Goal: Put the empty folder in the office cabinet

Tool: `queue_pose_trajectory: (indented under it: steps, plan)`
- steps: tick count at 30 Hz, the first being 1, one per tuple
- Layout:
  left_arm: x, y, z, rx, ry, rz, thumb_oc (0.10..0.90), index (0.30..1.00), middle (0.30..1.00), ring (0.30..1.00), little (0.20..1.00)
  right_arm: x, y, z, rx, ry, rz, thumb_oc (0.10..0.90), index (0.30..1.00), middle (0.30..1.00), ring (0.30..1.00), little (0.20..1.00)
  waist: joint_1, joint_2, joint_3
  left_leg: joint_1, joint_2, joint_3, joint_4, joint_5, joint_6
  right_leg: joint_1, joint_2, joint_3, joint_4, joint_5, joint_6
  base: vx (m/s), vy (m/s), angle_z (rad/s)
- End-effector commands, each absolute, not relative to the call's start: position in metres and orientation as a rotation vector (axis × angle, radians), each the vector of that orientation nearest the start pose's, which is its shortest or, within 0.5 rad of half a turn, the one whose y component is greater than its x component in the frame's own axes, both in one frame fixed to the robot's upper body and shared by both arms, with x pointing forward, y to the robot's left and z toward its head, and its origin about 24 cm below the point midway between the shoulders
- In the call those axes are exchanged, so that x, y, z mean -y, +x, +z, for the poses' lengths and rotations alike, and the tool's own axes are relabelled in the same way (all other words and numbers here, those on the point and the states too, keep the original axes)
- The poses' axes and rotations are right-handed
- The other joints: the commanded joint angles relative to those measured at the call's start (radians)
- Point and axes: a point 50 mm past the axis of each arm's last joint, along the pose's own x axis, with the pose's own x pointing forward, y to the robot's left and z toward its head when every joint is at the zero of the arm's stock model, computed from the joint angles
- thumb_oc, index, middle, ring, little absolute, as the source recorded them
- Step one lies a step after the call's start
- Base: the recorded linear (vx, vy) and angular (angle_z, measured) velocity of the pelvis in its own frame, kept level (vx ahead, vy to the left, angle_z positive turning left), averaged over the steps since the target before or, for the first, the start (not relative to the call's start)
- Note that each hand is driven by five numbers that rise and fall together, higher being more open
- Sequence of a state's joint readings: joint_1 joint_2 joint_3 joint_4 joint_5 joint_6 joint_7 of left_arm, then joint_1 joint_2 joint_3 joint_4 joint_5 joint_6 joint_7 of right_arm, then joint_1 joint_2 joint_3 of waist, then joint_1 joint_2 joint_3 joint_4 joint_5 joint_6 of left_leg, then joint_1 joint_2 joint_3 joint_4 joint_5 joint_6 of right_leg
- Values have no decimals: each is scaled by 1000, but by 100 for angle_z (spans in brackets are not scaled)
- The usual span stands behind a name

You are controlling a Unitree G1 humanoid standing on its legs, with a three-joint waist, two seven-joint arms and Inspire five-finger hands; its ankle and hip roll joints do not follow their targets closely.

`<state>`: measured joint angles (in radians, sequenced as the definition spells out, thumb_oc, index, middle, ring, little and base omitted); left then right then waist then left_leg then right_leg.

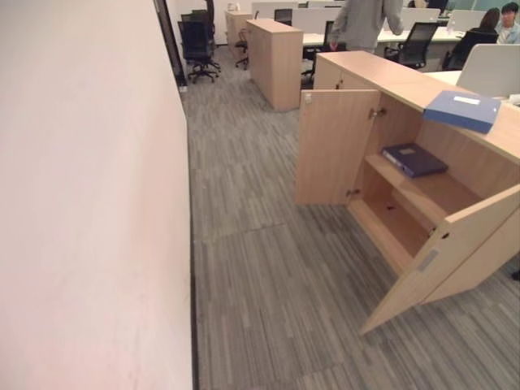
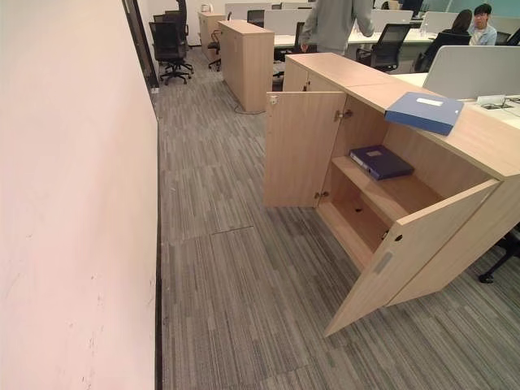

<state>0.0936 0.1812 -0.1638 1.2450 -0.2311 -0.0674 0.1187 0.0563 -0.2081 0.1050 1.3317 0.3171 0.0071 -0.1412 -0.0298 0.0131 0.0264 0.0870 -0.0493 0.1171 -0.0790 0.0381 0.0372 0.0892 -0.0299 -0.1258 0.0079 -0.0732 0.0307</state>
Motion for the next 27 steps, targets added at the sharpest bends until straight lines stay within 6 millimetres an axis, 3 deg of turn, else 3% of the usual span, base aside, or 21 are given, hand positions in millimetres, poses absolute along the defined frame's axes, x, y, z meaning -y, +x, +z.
queue_pose_trajectory:
  steps: [1, 12, 27]
  plan:
    - [-206, 60, -171, -1238, 119, 227, 800, 900, 900, 900, 900, 237, 53, -169, -1349, -104, -378, 800, 900, 900, 900, 900, -11, -10, 22, 16, 36, 47, -8, -75, -51, 6, -34, -33, -91, 84, 71, 0, -1, 5]
    - [-205, 45, -175, -1321, 23, 218, 800, 900, 900, 900, 900, 242, 49, -168, -1371, -122, -355, 800, 900, 900, 900, 900, -19, -4, 19, 20, 37, 52, -8, -76, -51, 6, -32, -31, -90, 85, 70, 0, 0, 0]
    - [-205, 52, -174, -1288, 50, 222, 800, 900, 900, 900, 900, 241, 54, -168, -1353, -193, -344, 800, 900, 900, 900, 900, -20, -4, 21, 23, 37, 53, -8, -80, -53, 9, -32, -31, -91, 84, 70, 0, 0, 0]
